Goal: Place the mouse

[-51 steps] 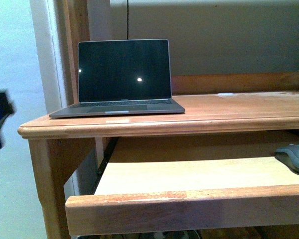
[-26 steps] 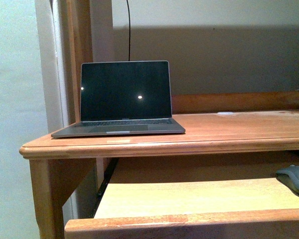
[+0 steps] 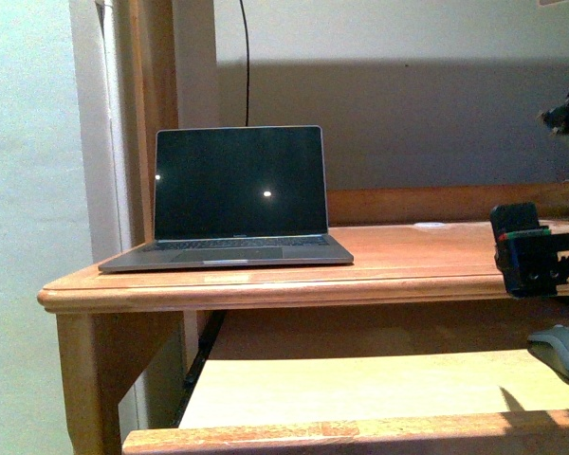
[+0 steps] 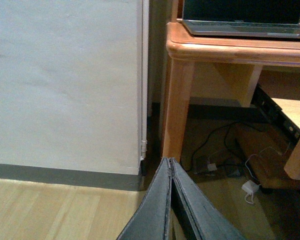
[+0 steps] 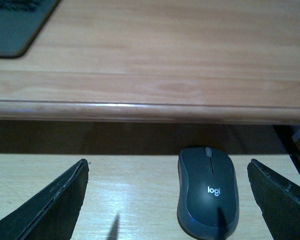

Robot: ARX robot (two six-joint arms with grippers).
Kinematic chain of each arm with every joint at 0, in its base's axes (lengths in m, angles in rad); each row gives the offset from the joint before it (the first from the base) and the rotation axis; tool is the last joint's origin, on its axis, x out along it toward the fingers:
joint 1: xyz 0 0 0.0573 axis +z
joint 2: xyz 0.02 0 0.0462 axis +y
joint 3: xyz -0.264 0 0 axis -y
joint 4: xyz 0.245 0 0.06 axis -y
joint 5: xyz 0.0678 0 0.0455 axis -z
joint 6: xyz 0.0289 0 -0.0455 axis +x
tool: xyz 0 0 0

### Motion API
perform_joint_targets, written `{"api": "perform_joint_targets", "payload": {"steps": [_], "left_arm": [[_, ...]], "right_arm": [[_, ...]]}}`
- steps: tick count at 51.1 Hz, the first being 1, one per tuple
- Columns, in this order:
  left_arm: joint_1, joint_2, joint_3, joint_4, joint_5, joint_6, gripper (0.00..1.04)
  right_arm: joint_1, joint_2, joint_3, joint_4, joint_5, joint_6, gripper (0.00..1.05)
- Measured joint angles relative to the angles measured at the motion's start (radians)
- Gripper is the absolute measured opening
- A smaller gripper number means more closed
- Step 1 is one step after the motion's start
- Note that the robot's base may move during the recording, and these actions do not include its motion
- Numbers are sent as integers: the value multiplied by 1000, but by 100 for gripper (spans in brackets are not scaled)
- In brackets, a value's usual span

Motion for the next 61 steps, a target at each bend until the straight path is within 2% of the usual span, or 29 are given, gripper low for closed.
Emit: {"api": "perform_joint_targets", "payload": {"steps": [8,11,43,50,54,57,61], "left_arm": [[2,-89,-21,-64,10,0,3],[3,-103,-46,-41,10,0,3],[3,-349,-59,-277,11,0,3],[3,-374,-59,-302,10,0,3],[3,-400,-59,-328,10,0,3],[3,-495,-59,-457,11,0,3],[3,-552,-58,-488,11,0,3]], "right_arm": [[-5,127,81,-132,87,24,97],[-16,166,106,-153,106,24,97],[-53,327,209,-214,88,30,97],[-59,334,211,-196,76,30,81],[-68,336,207,-191,53,33,68],[-76,329,199,-188,29,39,57],[-89,306,180,-192,3,47,56]]}}
